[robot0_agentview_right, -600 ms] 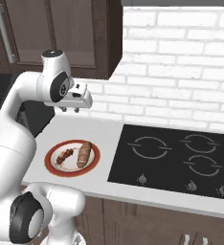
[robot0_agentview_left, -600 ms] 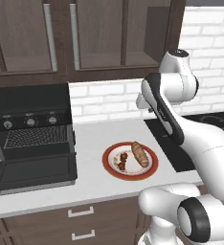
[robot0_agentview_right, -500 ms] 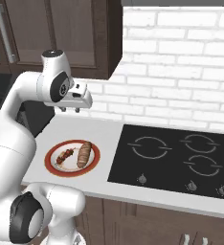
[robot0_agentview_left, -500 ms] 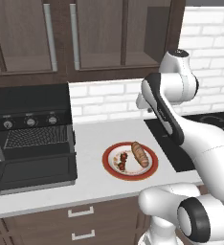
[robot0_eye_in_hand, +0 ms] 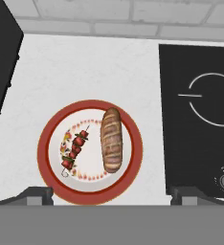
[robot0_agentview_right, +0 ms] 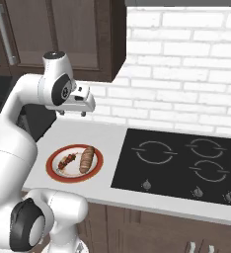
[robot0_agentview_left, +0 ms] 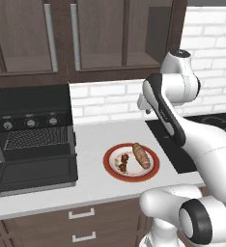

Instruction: Pick up the kebab skewer and baguette bread, and place them inside the toaster oven. Close the toaster oven door and start by setting the timer.

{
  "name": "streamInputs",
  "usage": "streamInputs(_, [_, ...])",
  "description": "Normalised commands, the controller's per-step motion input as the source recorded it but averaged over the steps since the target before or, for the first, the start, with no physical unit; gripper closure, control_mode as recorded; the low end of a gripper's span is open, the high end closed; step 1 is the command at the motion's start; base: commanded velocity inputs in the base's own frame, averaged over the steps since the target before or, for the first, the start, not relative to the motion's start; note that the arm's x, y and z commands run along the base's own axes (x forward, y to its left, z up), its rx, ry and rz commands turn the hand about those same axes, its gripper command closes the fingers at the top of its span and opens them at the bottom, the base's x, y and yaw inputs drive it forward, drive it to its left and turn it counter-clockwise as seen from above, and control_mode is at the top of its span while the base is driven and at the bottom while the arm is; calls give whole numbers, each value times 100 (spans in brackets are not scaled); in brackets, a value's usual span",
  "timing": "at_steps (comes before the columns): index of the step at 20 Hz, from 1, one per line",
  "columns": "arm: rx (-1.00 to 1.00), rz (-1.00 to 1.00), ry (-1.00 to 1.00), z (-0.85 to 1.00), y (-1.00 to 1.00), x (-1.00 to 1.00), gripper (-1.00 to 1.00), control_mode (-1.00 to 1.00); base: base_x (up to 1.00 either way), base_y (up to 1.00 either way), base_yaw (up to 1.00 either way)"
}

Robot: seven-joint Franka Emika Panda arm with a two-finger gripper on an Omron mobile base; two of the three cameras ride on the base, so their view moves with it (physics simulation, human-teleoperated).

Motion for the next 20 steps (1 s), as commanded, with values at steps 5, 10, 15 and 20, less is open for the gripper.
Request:
streamInputs(5, [0, 0, 0, 0, 0, 0, -100, 100, -2, 11, 0])
streamInputs(10, [0, 0, 0, 0, 0, 0, -100, 100, 0, 59, 0])
streamInputs(15, [0, 0, 0, 0, 0, 0, -100, 100, 0, 64, 0])
streamInputs(20, [0, 0, 0, 0, 0, 0, -100, 100, 1, 54, 0])
